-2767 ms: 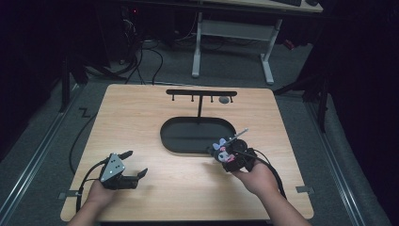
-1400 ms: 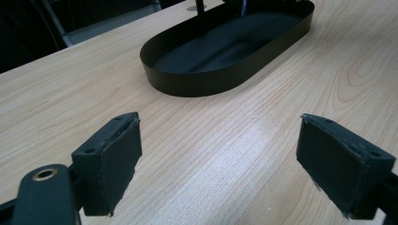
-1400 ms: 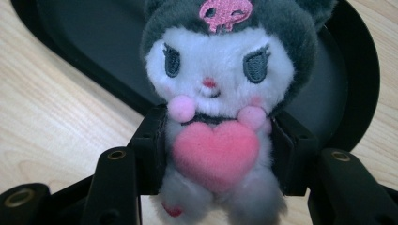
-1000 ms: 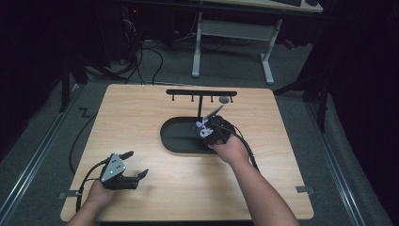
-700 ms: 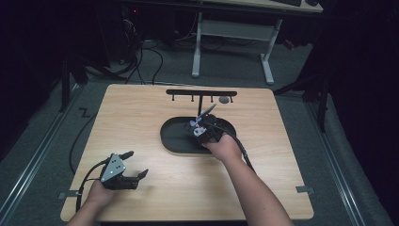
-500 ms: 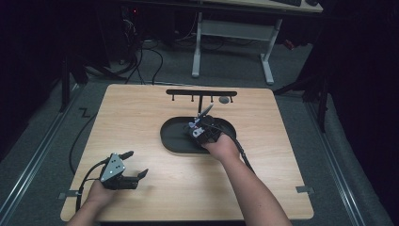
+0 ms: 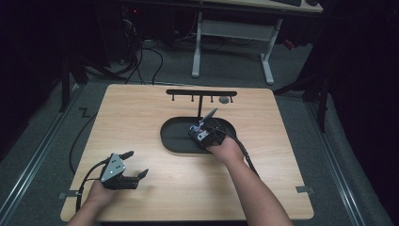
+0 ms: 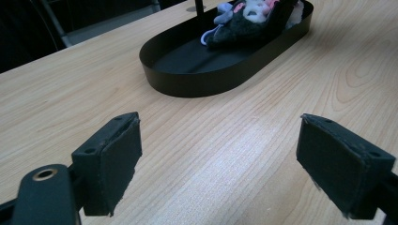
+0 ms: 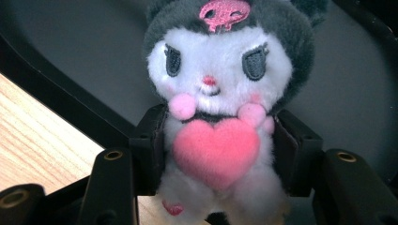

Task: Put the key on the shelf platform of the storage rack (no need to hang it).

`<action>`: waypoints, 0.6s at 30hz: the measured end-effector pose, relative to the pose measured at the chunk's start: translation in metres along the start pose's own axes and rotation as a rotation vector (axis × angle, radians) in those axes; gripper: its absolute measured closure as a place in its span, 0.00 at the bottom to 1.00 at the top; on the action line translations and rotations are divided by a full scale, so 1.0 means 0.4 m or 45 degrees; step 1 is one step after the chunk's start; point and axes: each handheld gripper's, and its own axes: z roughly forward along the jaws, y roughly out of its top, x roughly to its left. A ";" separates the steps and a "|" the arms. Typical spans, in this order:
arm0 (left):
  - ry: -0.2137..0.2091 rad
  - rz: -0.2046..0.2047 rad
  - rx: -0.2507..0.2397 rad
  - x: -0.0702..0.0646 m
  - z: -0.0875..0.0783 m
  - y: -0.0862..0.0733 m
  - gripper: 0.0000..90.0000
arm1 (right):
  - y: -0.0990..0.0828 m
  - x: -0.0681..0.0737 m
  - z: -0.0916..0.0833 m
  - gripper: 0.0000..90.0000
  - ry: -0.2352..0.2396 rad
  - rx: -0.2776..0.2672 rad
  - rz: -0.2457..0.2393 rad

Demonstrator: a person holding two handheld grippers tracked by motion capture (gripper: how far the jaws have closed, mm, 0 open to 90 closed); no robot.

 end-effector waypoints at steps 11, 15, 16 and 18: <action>-0.001 0.001 0.002 0.000 0.000 0.000 0.17 | 0.009 0.008 -0.015 0.30 -0.006 -0.073 0.011; 0.000 0.004 0.000 -0.002 0.000 0.000 0.17 | 0.005 0.007 -0.033 0.29 -0.018 -0.091 0.004; 0.000 0.004 0.000 -0.002 0.000 0.000 0.17 | 0.003 0.006 -0.039 0.29 -0.019 -0.098 0.004; 0.000 0.007 0.001 -0.002 -0.001 0.000 0.17 | 0.000 0.004 -0.049 0.29 -0.019 -0.113 0.003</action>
